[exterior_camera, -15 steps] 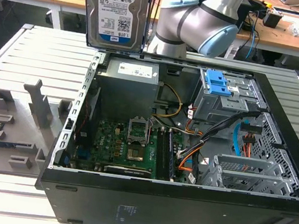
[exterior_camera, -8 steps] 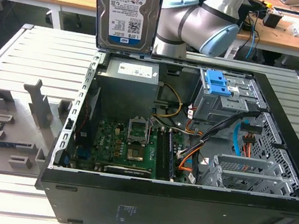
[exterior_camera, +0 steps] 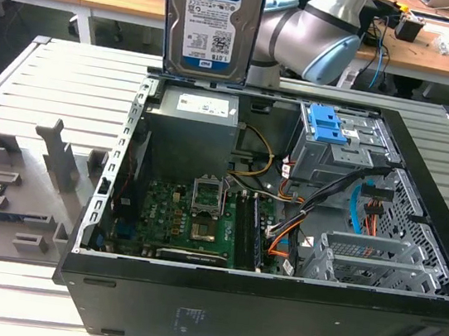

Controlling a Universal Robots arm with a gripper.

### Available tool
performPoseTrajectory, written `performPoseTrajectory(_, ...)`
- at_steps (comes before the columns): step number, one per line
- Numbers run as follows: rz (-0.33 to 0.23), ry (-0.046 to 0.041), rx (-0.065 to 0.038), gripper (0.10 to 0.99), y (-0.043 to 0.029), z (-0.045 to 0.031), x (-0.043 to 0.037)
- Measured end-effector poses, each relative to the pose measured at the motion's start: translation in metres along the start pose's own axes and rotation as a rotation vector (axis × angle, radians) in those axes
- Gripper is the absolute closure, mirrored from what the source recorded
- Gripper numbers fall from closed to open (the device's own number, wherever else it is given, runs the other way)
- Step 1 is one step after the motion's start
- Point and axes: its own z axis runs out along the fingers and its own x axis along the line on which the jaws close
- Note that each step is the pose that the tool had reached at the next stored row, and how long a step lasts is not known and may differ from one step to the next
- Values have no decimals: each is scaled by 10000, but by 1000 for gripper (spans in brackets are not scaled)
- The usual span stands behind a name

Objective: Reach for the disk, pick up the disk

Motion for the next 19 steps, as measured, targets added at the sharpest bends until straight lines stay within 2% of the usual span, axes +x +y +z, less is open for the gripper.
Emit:
performPoseTrajectory(5,0,0,0,718,-153,-7,1)
performPoseTrajectory(8,0,0,0,718,-272,-12,1)
performPoseTrajectory(13,-1,1,-1,718,-408,-18,2)
performPoseTrajectory(19,-1,1,0,718,-608,-27,3)
